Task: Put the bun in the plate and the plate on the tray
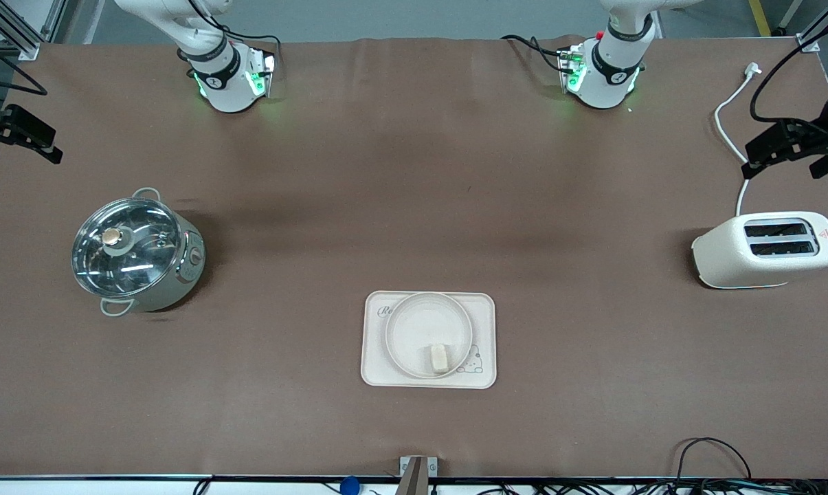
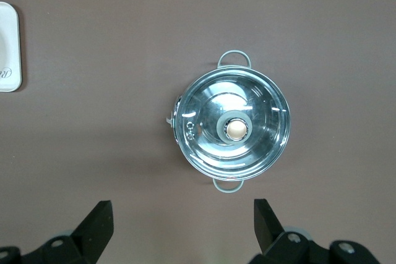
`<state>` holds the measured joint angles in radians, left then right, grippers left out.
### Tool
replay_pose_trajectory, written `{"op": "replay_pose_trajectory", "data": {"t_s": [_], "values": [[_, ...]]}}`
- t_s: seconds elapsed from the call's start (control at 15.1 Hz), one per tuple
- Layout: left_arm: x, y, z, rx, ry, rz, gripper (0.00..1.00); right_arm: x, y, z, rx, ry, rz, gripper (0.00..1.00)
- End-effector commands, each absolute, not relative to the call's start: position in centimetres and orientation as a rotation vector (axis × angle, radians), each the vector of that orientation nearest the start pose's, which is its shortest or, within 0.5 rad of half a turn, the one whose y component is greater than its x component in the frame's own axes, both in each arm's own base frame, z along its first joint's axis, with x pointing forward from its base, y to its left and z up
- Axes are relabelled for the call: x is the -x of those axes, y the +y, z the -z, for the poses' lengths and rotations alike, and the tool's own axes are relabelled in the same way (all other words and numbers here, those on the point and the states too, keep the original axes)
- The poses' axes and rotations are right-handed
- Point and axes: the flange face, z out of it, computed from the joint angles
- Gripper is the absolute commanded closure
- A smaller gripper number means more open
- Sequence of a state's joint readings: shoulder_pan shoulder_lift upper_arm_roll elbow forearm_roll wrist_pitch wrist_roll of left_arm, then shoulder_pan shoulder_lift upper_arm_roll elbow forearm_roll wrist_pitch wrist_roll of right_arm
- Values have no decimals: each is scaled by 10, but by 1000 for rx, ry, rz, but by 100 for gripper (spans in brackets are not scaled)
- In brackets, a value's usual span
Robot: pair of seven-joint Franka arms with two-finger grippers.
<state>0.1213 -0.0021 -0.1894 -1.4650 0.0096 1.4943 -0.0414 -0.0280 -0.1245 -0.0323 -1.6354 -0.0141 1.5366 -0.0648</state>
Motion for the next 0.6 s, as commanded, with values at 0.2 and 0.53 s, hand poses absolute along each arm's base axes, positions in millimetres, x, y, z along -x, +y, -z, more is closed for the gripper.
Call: {"op": "replay_pose_trajectory", "data": {"t_s": [0.2, 0.53], "values": [[-521, -53, -666, 3109, 79, 70, 0, -506, -25, -672, 3175, -33, 63, 0], [-520, -64, -665, 3112, 12, 64, 0, -504, -36, -672, 3173, -30, 40, 0]]}}
